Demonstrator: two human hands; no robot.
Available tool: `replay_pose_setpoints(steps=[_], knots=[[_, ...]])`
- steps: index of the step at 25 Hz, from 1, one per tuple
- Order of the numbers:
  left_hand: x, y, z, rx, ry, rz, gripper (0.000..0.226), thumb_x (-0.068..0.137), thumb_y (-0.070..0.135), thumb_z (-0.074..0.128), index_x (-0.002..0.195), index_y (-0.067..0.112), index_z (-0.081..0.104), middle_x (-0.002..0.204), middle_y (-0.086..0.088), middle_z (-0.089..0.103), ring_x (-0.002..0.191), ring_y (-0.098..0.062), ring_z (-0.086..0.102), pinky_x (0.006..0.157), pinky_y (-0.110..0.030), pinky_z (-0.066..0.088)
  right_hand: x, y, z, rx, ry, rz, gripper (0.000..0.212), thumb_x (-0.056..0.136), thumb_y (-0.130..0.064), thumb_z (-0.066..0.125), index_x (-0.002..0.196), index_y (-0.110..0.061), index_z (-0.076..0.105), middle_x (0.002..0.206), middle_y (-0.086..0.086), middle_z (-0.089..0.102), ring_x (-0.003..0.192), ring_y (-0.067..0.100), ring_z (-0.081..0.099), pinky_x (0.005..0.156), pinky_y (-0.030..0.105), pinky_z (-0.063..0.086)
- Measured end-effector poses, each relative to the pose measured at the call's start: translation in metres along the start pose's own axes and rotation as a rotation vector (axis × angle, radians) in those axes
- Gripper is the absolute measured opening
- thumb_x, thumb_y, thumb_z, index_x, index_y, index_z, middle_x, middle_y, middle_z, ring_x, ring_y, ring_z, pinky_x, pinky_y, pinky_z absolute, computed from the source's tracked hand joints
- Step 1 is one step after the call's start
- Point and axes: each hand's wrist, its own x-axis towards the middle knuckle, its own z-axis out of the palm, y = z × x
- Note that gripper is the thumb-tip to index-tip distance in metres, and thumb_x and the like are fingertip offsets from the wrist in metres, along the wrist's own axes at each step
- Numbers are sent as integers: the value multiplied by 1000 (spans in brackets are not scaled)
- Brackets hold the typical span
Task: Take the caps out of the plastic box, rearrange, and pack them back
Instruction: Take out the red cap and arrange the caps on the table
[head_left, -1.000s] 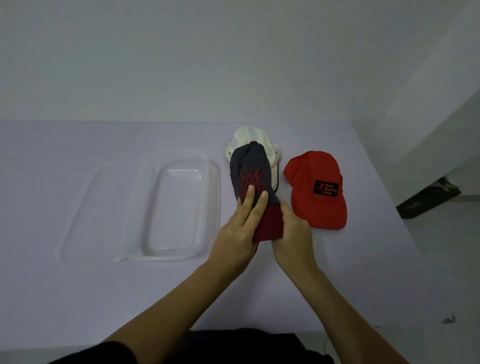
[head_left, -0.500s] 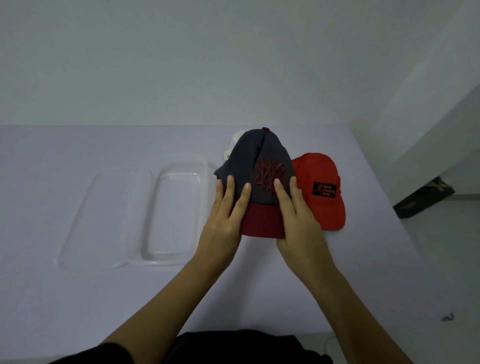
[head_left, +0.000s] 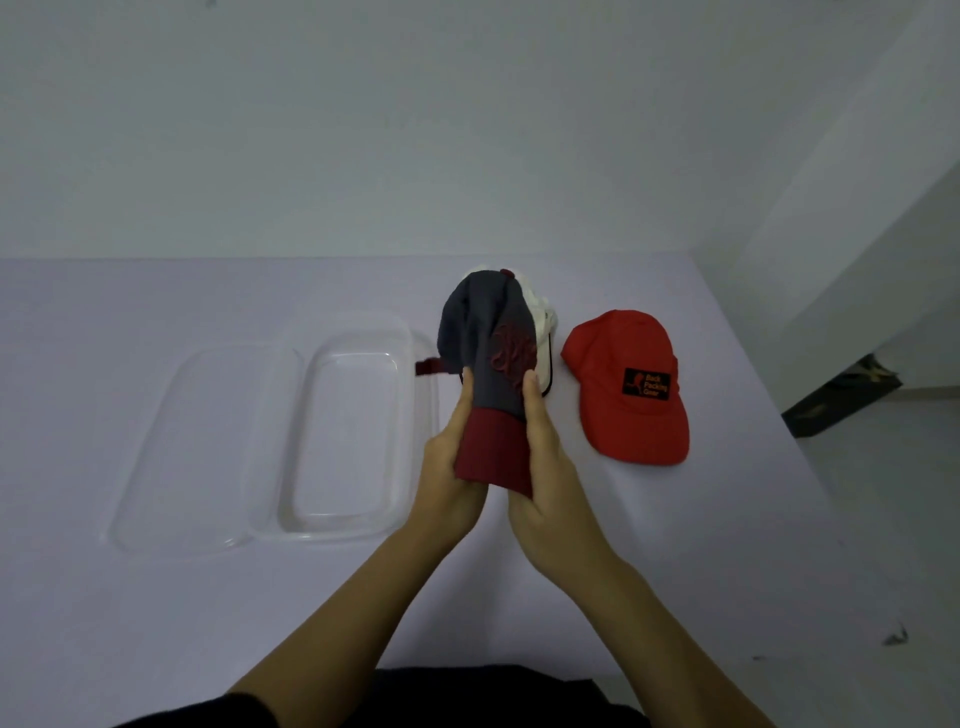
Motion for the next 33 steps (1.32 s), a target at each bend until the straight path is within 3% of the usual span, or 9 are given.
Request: replay_pose_setpoints(steps=[4, 8, 12, 16, 20, 24, 28, 30, 33], knots=[[4, 2, -8, -23, 43, -4, 57, 97, 3, 42, 142, 29, 18, 116, 20, 53, 96, 21, 57, 79, -1, 43, 7, 4, -11, -114, -17, -71, 86, 85, 4, 42, 142, -45, -1, 160, -7, -2, 125, -31, 6, 97, -4, 23], [6, -5, -19, 118, 70, 37, 62, 97, 5, 43, 135, 44, 15, 118, 20, 51, 94, 18, 56, 80, 4, 39, 11, 12, -19, -164, 119, -91, 79, 85, -8, 46, 145, -32, 0, 159, 0, 8, 142, -3, 11, 110, 6, 18], [1, -10, -34, 361, 45, 168, 70, 89, -1, 49, 144, 25, 14, 133, 0, 52, 109, 0, 54, 88, 4, 36, 13, 22, -35, -369, 303, -98, 79, 81, 3, 60, 146, -9, 16, 152, 16, 28, 132, 14, 37, 104, 11, 32], [5, -9, -34, 379, 70, 423, 55, 85, 9, 51, 138, 23, 41, 139, -7, 49, 126, -5, 45, 99, -5, 36, 14, 14, -31, -579, 346, -73, 73, 69, 12, 69, 136, 2, 42, 137, 24, 50, 112, 37, 61, 80, 43, 56], [4, -8, -30, 443, 205, 588, 45, 84, 6, 45, 128, 12, 49, 134, -17, 51, 121, -5, 47, 97, -6, 40, 3, 9, -25, -526, 373, -57, 51, 81, -15, 51, 130, 0, 52, 102, 18, 70, 77, 31, 70, 63, 37, 59], [-1, -1, -10, 332, 376, 575, 51, 76, -3, 41, 125, 10, 48, 130, -19, 51, 119, -18, 53, 98, -14, 46, 1, -3, -12, -289, 390, 6, 54, 79, -29, 35, 118, -2, 63, 79, 14, 72, 61, 18, 64, 58, 26, 53], [6, 6, -17, 389, 287, 677, 48, 77, -4, 43, 122, 10, 51, 131, -20, 51, 113, -7, 56, 86, -2, 44, 9, 2, -31, -412, 403, -82, 48, 75, -10, 49, 120, 2, 60, 83, 18, 73, 65, 28, 69, 64, 29, 56], [8, 9, -18, 364, 309, 682, 49, 75, -5, 42, 120, 9, 52, 131, -19, 50, 116, -1, 53, 83, -2, 44, 6, 0, -25, -326, 420, -67, 48, 77, -11, 47, 122, 3, 58, 91, 17, 73, 74, 27, 69, 72, 17, 49], [6, 1, -18, 508, 253, 709, 49, 78, -1, 43, 124, 13, 50, 135, -19, 47, 114, -15, 57, 82, -5, 46, 6, 8, -27, -314, 404, -74, 51, 86, -18, 53, 136, -8, 46, 126, 13, 61, 109, 22, 62, 91, 22, 49]])
